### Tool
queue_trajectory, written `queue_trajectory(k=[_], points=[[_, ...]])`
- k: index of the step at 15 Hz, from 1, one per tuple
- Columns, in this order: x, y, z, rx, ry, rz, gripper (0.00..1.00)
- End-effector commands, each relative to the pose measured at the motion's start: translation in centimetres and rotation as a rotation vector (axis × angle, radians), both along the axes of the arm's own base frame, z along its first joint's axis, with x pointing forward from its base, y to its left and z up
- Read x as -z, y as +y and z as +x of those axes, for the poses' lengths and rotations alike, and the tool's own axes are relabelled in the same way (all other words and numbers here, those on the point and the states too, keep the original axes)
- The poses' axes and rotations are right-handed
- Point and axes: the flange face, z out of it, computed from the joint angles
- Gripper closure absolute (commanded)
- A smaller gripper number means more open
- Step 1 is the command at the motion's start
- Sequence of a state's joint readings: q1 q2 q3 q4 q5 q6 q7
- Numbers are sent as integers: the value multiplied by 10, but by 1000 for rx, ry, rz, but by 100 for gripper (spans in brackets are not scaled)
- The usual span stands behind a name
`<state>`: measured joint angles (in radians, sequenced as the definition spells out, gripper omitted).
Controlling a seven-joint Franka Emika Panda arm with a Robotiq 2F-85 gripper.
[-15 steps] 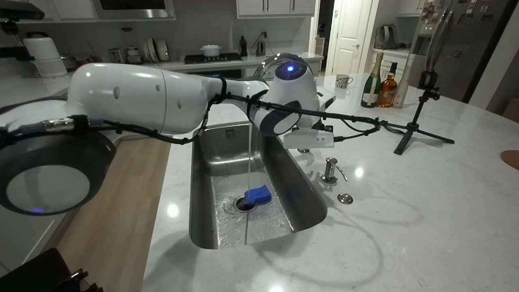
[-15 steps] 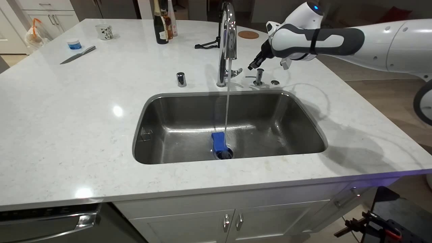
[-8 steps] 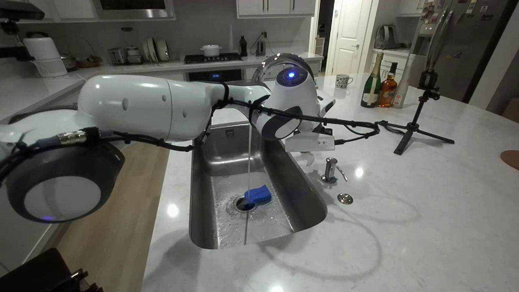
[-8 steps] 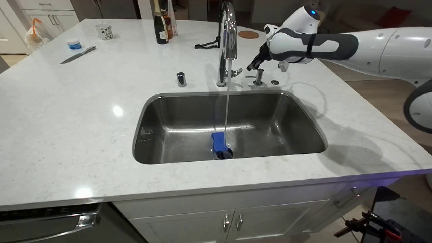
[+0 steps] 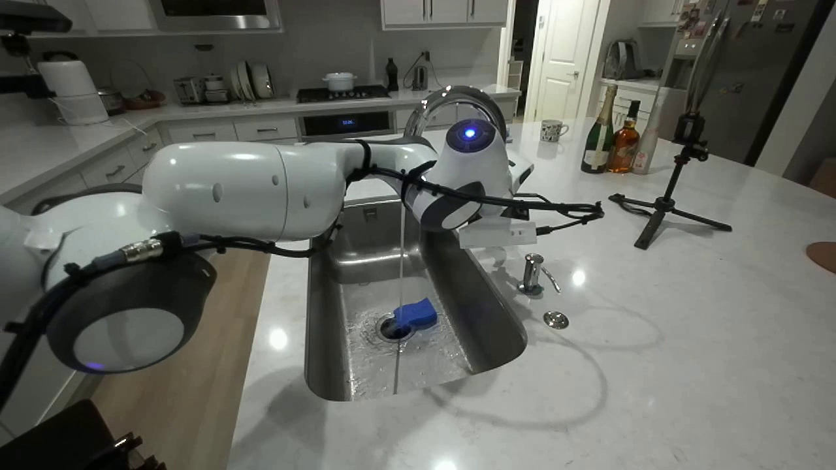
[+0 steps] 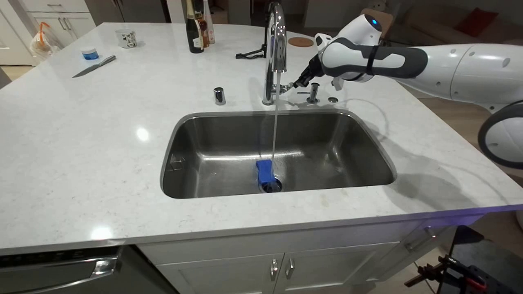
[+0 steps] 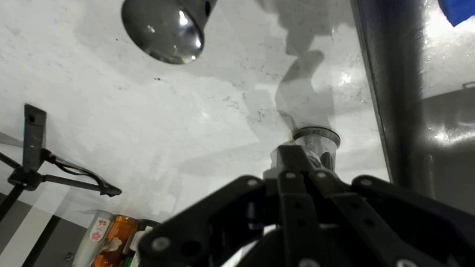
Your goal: Turn off the tap
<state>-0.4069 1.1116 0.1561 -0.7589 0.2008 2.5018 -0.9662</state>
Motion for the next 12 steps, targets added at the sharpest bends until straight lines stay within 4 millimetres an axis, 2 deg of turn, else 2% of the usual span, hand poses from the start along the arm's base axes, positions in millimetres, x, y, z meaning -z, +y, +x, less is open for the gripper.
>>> queue_trajectory(k=[1,7,12], points=[[-1,-3,3,-53,-51,7,100],[10,-11,4,-71,-96,-43,100],[20,-8,7,-63,-165,-63,100]])
